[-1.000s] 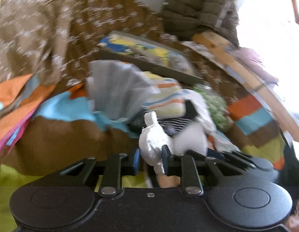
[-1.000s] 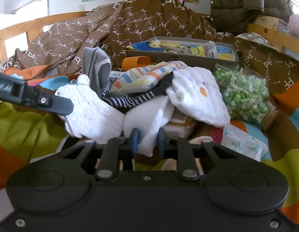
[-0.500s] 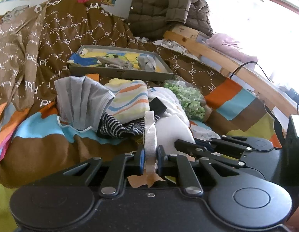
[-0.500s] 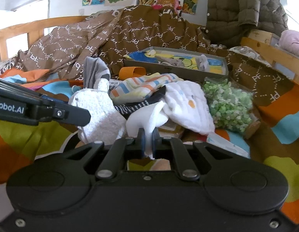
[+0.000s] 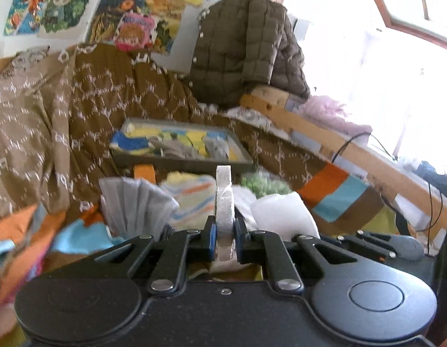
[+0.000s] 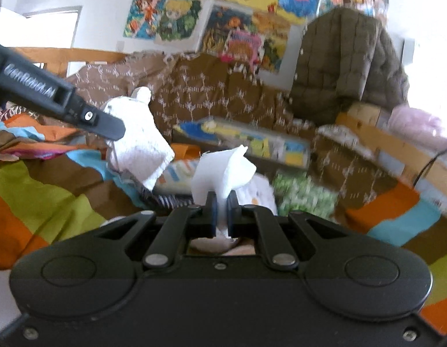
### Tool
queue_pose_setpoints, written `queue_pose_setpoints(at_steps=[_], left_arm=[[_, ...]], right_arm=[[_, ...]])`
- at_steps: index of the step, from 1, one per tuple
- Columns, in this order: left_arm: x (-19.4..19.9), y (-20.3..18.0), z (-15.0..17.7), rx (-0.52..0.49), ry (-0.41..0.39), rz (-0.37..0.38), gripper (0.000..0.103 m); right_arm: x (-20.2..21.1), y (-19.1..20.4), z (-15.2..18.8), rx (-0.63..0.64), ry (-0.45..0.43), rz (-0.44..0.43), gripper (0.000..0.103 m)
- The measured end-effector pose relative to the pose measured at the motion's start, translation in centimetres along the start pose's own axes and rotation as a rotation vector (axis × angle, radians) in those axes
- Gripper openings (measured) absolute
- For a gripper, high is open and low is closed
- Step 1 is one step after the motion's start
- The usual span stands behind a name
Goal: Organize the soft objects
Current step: 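Lift and carry the white cloth and tissue in both grippers to the tray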
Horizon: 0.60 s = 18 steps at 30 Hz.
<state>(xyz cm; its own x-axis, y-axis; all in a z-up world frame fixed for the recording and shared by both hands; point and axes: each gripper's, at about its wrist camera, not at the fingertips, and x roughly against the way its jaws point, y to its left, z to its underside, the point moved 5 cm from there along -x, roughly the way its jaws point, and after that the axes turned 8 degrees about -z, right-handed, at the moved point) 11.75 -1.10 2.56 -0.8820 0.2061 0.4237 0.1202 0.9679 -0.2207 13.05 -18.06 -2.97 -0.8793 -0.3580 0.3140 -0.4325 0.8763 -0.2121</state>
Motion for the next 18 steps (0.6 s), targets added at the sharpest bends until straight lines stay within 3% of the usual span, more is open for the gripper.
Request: queue_pose_setpoints(at_steps=[11, 18], left_arm=[[0.0, 1.0, -7.4, -0.018, -0.062, -0.029, 0.013], [-2.4, 0.7, -12.7, -0.020, -0.062, -0.046, 0.013]], right_arm=[[2.7, -0.5, -2.1, 0.008, -0.135, 0.001, 0.002], [0.8, -2.7, -4.5, 0.051, -0.169, 0.003, 0.002]])
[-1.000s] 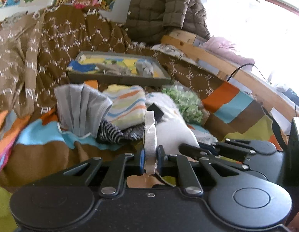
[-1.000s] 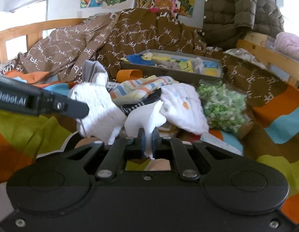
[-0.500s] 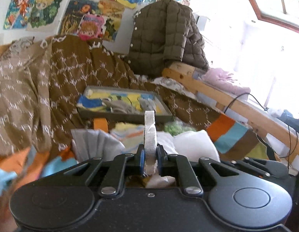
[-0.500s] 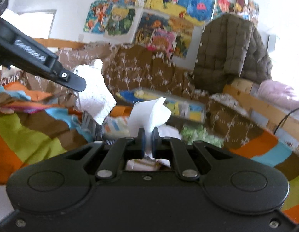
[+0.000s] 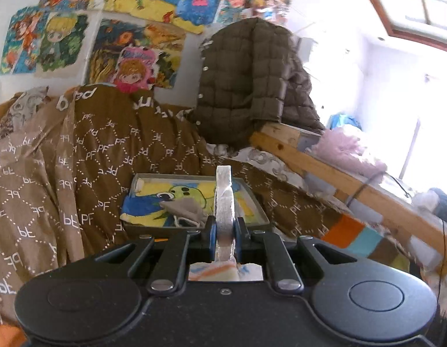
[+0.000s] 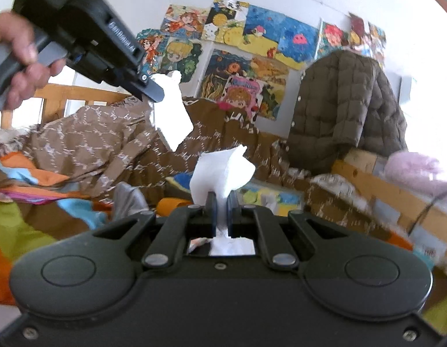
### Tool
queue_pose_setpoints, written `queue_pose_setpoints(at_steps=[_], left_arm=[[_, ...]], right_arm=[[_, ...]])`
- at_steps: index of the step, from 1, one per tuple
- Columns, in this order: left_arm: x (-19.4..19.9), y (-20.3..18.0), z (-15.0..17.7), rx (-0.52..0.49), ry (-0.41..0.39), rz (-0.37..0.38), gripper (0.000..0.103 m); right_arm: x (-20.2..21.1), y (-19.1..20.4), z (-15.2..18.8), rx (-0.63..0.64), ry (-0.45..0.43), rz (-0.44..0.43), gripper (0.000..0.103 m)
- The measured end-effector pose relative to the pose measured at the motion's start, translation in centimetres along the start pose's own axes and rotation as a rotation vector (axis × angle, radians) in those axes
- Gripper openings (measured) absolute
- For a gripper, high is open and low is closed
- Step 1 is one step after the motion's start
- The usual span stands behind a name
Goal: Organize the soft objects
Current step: 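Lift and carry the white cloth and tissue in both grippers to the tray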
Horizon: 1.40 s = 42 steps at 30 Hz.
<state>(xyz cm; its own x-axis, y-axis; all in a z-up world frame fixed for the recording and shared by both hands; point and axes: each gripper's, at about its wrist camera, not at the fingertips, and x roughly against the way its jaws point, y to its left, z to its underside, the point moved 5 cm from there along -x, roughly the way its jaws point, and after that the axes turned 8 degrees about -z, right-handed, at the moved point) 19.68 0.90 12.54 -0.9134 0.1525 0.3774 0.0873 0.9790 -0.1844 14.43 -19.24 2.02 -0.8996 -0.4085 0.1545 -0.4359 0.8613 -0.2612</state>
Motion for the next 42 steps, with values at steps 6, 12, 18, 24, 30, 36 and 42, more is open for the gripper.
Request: queue_pose_setpoints(at_steps=[6, 12, 18, 24, 30, 36, 42], left_arm=[[-5.3, 0.2, -3.7, 0.010, 0.010, -0.020, 0.013], [-13.2, 0.9, -5.2, -0.016, 0.061, -0.028, 0.013], [-20.6, 1.4, -5.4, -0.055, 0.087, -0.028, 0.013], [-27.1, 1.1, -4.5, -0.076, 0.101, 0.016, 0.013], [-31.3, 1.2, -2.8, -0.025, 0.095, 0.082, 0.013], [-33.7, 2.0, -1.3, 0.036, 0.105, 0.111, 0.013], [-35.6, 4.0, 0.6, 0.136, 0.159, 0.085, 0.014]], right_arm=[[-5.3, -4.0, -1.2, 0.019, -0.001, 0.006, 0.002], [-12.8, -8.6, -1.7, 0.033, 0.006, -0.003, 0.002], [-20.2, -12.3, -1.8, 0.004, 0.030, -0.014, 0.002], [-25.8, -15.0, 0.0, -0.114, 0.117, 0.001, 0.002], [-28.7, -16.3, 3.5, -0.218, 0.221, -0.009, 0.002], [-31.9, -17.4, 5.6, -0.275, 0.290, -0.019, 0.002], [-33.5, -17.7, 6.6, -0.300, 0.349, -0.038, 0.004]])
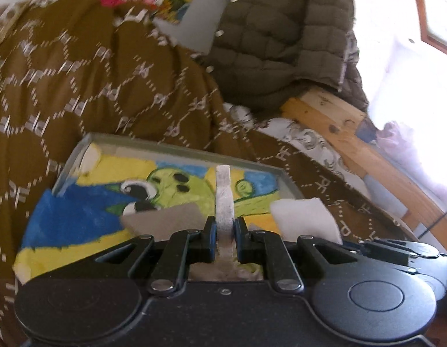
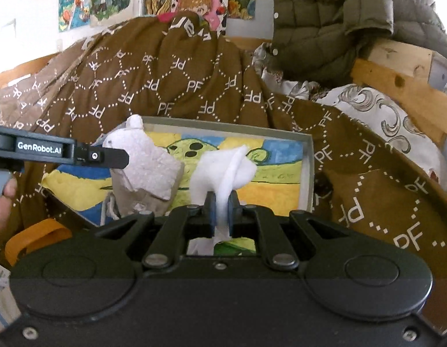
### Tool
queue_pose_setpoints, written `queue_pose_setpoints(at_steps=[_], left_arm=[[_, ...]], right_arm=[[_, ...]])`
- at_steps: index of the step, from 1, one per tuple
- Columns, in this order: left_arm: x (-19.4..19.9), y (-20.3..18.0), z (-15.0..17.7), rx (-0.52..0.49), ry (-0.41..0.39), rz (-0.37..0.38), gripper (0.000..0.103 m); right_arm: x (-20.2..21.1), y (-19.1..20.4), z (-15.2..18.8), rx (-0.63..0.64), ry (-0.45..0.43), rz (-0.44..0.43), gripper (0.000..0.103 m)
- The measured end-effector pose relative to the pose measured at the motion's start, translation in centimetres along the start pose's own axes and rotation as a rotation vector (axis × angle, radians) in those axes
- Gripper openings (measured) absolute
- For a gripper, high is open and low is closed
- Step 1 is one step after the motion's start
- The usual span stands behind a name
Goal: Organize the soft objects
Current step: 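Lift and carry the white cloth and tissue in both grippers to the tray, then open both grippers to release the white items into the tray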
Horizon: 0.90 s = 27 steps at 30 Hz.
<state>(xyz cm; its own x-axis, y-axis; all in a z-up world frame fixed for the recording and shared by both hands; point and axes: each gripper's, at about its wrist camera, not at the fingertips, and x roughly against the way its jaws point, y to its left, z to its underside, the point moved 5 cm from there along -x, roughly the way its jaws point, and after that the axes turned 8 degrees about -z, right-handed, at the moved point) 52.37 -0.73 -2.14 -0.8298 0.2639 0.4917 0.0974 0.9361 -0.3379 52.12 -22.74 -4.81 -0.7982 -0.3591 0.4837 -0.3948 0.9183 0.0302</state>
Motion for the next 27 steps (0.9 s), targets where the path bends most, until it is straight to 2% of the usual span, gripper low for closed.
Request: queue_pose_setpoints(at_steps=[3, 11, 15, 21, 24, 27], left_arm=[[-0.2, 0.8, 0.3, 0.026, 0.012, -0.012, 0.017], [0.2, 2.1, 0.8, 0.053, 0.051, -0.085, 0.028], [0.5, 2.1, 1.4, 0.020, 0.088, -0.115, 0.036], [2.5, 1.7, 1.8, 0.002, 0.089, -0.136, 0.059], [4.4, 1.3, 1.6, -0.010, 0.056, -0.148, 0.073], [6.6, 0.6, 1.3, -0.036, 0.016, -0.151, 0.083]], right_arm=[[-0.8, 0.0, -0.1, -0.006, 0.024, 0.000, 0.006], [-0.5, 0.2, -0.2, -0.015, 0.043, 0.014, 0.030], [0.7, 0.5, -0.3, -0.007, 0.038, 0.024, 0.035], [3.3, 1.1, -0.9, -0.008, 0.002, 0.028, 0.048], [5.0, 1.6, -1.4, -0.005, -0.023, 0.033, 0.057], [7.0, 2.2, -1.8, -0.005, -0.049, 0.034, 0.066]])
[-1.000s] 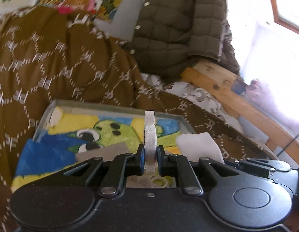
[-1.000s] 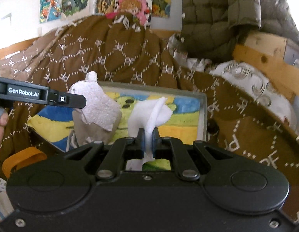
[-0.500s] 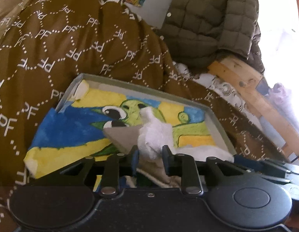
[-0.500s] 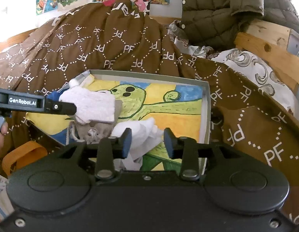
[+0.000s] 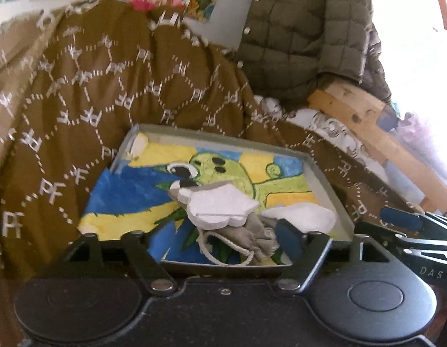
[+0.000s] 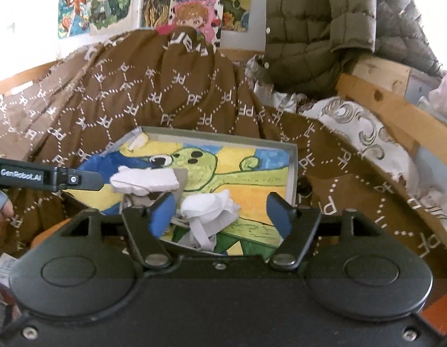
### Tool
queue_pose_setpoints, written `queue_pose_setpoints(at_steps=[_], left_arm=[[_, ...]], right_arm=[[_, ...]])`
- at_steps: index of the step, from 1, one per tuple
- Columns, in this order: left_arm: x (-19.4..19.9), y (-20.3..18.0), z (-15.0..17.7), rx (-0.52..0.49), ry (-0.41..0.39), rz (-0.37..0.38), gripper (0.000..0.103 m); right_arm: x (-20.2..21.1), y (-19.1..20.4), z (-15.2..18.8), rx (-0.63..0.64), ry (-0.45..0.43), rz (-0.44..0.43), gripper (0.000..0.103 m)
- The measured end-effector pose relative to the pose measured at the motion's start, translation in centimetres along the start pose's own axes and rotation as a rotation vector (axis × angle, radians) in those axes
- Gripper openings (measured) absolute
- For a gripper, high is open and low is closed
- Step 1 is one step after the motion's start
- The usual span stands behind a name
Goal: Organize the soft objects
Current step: 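Open both grippers to release the white items into the tray, then move both tools back toward the remaining pile of soft items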
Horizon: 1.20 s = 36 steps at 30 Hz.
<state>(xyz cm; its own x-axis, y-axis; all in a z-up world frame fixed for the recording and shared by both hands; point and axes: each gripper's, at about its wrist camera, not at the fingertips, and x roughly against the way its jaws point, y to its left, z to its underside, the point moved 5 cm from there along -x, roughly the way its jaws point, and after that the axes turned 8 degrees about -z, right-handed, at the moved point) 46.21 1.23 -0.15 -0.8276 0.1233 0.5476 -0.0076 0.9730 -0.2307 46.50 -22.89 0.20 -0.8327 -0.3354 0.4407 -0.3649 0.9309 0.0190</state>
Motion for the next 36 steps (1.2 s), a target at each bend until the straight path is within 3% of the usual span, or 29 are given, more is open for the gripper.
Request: queue_pose_setpoints(at_steps=[4, 7, 12, 26, 36], left_arm=[[3.3, -0.5, 0.1, -0.023, -0.057, -0.015, 0.098], [5.9, -0.9, 0.4, -0.038, -0.096, -0.018, 0.102], [9.9, -1.7, 1.2, -0.065, -0.146, -0.033, 0.102], [19.0, -1.6, 7.5, 0.032, -0.197, -0.080, 0.102], [23.4, -2.6, 11.9, 0.062, -0.241, -0.142, 0.102]], right_arm=[[3.0, 0.7, -0.6, -0.003, -0.037, 0.002, 0.076], [5.5, 1.4, -0.9, 0.005, -0.063, 0.001, 0.081], [9.8, 2.7, -1.1, 0.014, -0.113, -0.003, 0.102], [22.0, 5.5, 2.2, -0.020, -0.241, 0.013, 0.102], [26.6, 6.2, 7.0, -0.109, -0.235, 0.081, 0.102]])
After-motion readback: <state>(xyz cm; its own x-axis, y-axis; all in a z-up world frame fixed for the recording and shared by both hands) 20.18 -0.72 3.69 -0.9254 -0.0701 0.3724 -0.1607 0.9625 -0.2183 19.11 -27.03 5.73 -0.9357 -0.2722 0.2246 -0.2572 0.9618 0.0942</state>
